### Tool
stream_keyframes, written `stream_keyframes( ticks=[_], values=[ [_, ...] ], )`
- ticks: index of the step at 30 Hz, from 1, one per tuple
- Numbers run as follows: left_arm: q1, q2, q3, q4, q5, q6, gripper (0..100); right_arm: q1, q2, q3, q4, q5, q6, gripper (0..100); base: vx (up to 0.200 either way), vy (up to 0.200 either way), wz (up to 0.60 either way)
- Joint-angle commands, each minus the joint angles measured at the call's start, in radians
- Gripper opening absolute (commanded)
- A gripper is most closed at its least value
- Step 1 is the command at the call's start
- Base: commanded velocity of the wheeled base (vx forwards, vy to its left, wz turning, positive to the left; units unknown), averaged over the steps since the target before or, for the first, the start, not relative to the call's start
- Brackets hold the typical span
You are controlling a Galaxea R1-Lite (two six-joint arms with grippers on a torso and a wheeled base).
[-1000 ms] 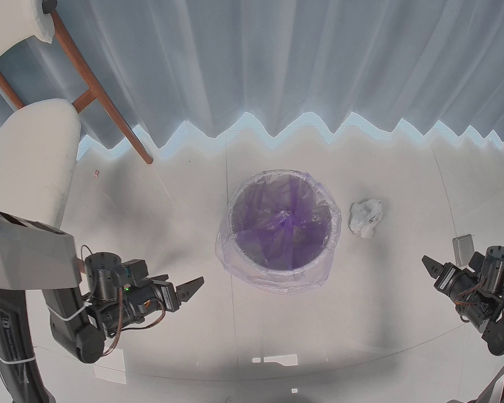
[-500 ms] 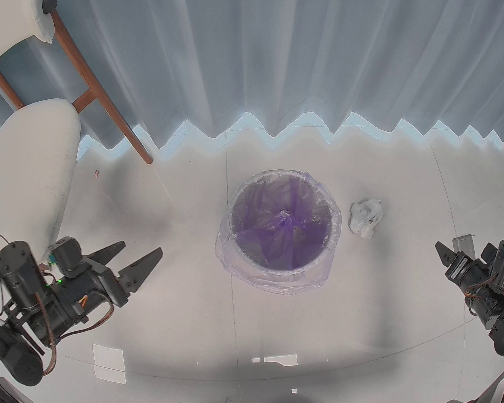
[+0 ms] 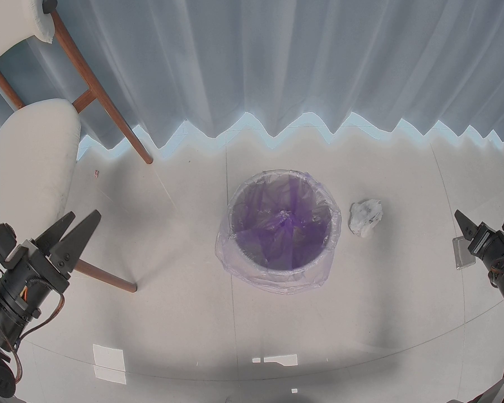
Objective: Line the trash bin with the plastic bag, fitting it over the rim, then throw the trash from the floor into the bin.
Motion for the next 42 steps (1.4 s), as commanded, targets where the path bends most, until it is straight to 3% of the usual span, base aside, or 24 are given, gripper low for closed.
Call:
stream_keyframes(
  ticks=[1, 2, 5, 10, 22, 31, 42],
  values=[
    [0.06, -0.043, -0.093, 0.064, 0.0, -0.051, 100, -0.028, -0.032, -0.203, 0.214, 0.019, -0.02, 100, 0.0, 0.0, 0.0],
    [0.063, -0.059, -0.144, 0.136, 0.0, -0.065, 100, -0.027, -0.035, -0.334, 0.401, 0.021, -0.018, 100, 0.0, 0.0, 0.0],
    [0.062, -0.089, -0.199, 0.216, -0.009, -0.07, 100, -0.018, -0.02, -0.48, 0.625, 0.023, -0.017, 100, 0.0, 0.0, 0.0],
    [0.057, -0.101, -0.228, 0.304, -0.03, -0.066, 100, 0.021, 0.09, -0.662, 0.829, 0.026, -0.012, 100, 0.0, 0.0, 0.0],
    [0.063, -0.162, -0.23, 0.351, -0.061, -0.057, 100, 0.071, 0.485, -0.966, 0.833, 0.026, -0.015, 100, 0.0, 0.0, 0.0],
    [0.065, -0.204, -0.254, 0.489, -0.061, -0.033, 100, 0.088, 0.729, -1.205, 0.846, 0.016, -0.017, 100, 0.0, 0.0, 0.0],
    [0.062, -0.201, -0.3, 0.549, -0.084, -0.028, 100, 0.096, 0.873, -1.268, 0.829, -0.011, -0.014, 100, 0.164, 0.0, 0.0]
  ],
)
